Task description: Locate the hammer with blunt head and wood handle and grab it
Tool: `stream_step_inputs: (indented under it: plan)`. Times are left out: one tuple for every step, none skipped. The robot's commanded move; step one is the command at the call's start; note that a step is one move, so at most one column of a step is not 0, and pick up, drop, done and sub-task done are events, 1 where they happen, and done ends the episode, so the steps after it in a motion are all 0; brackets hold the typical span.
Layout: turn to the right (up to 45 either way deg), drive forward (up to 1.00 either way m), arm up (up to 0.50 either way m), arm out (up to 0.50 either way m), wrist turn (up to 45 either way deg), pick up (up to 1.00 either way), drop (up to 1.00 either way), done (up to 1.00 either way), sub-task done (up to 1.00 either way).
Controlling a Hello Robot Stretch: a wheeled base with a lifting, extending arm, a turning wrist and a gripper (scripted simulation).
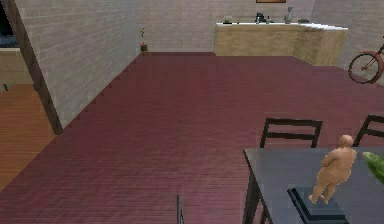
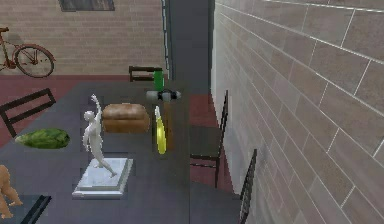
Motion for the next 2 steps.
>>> stream_step_inputs:
  plan:
    - [0.0, 0.0, 0.38, 0.0, 0.0, 0.0, 0.0, 0.0, 0.0]
    - [0.0, 0.0, 0.0, 0.5, 0.0, 0.0, 0.0, 0.0, 0.0]
